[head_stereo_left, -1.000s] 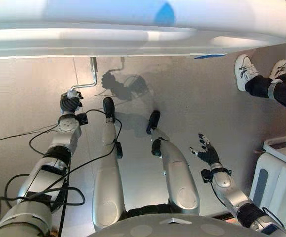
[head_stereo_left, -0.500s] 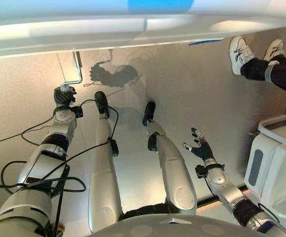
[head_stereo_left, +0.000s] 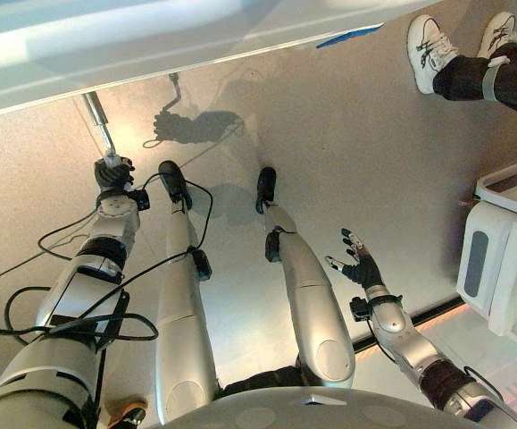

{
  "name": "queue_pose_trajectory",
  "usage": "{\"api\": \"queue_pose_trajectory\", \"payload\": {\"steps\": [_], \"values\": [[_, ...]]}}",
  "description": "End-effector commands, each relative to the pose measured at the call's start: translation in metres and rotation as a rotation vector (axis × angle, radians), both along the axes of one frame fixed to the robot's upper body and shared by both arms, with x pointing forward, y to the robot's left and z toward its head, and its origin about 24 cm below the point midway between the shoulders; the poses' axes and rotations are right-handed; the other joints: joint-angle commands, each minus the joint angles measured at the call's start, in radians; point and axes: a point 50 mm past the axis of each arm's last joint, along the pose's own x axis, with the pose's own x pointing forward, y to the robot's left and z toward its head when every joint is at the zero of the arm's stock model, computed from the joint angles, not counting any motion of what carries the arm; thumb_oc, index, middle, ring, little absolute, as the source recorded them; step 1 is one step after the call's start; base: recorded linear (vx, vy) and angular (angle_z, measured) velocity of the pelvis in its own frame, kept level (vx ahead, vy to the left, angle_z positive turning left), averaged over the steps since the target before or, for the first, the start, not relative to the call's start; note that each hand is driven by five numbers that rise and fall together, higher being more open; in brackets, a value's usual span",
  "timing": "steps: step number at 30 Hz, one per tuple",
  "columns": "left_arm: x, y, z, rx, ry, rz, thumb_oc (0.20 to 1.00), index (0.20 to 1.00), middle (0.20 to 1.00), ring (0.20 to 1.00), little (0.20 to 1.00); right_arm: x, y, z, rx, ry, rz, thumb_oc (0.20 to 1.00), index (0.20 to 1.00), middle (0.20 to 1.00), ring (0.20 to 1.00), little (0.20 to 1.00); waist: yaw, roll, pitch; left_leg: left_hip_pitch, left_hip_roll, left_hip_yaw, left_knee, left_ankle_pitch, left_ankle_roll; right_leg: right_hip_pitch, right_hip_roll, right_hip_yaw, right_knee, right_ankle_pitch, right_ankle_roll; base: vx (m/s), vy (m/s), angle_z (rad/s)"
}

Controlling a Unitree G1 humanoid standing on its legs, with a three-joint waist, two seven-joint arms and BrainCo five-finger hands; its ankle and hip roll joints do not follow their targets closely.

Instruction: Raise the hospital bed

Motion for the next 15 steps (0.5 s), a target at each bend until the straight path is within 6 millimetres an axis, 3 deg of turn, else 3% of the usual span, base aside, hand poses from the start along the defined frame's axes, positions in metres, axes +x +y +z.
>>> {"api": "queue_pose_trajectory", "payload": {"steps": [1, 11, 12, 13, 14, 15], "values": [[0.0292, -0.0186, 0.069, 0.082, -0.232, -0.089, 0.2, 0.2, 0.2, 0.2, 0.2, -0.0046, -0.0061, 0.0013, -0.003, -0.011, -0.01, 1.0, 1.0, 1.0, 1.0, 1.0, -0.016, -0.04, 0.001, 0.132, -0.045, 0.026, -0.002, -0.129, -0.045, 0.024, 0.032, 0.011, -0.219, 0.23, 0.081, -0.01, -0.052, -0.07], [0.0272, -0.0224, 0.0606, 0.057, -0.228, -0.099, 0.2, 0.2, 0.2, 0.2, 0.2, -0.005, -0.0089, 0.0017, -0.018, -0.009, 0.003, 1.0, 1.0, 1.0, 1.0, 1.0, -0.024, -0.032, 0.001, 0.15, -0.043, 0.036, 0.0, -0.13, -0.046, 0.026, 0.046, 0.025, -0.215, 0.229, 0.074, 0.0, -0.031, -0.04], [0.0275, -0.0231, 0.0611, 0.054, -0.232, -0.1, 0.404, 0.404, 0.404, 0.404, 0.404, -0.005, -0.009, 0.002, -0.019, -0.009, 0.005, 1.0, 1.0, 1.0, 1.0, 1.0, -0.024, -0.031, 0.001, 0.15, -0.044, 0.035, 0.0, -0.129, -0.046, 0.027, 0.047, 0.024, -0.217, 0.229, 0.073, -0.01, -0.039, -0.01], [0.0275, -0.0231, 0.061, 0.054, -0.232, -0.1, 0.511, 0.511, 0.511, 0.511, 0.511, -0.0051, -0.0091, 0.002, -0.019, -0.009, 0.005, 1.0, 1.0, 1.0, 1.0, 1.0, -0.024, -0.03, 0.001, 0.15, -0.044, 0.035, 0.0, -0.129, -0.046, 0.027, 0.047, 0.024, -0.217, 0.229, 0.073, 0.0, 0.0, 0.0], [0.028, -0.0247, 0.0611, 0.057, -0.231, -0.108, 1.0, 1.0, 1.0, 1.0, 1.0, -0.0054, -0.0107, 0.0019, -0.023, -0.009, 0.003, 1.0, 1.0, 1.0, 1.0, 1.0, -0.024, -0.028, 0.001, 0.148, -0.046, 0.033, 0.0, -0.127, -0.046, 0.028, 0.048, 0.022, -0.22, 0.229, 0.072, 0.0, 0.0, 0.0], [0.028, -0.0248, 0.061, 0.057, -0.231, -0.108, 1.0, 1.0, 1.0, 1.0, 1.0, -0.0054, -0.0107, 0.0019, -0.023, -0.009, 0.002, 1.0, 1.0, 1.0, 1.0, 1.0, -0.024, -0.028, 0.001, 0.148, -0.046, 0.033, 0.0, -0.127, -0.046, 0.028, 0.048, 0.022, -0.22, 0.229, 0.072, -0.02, -0.019, -0.03]]}}
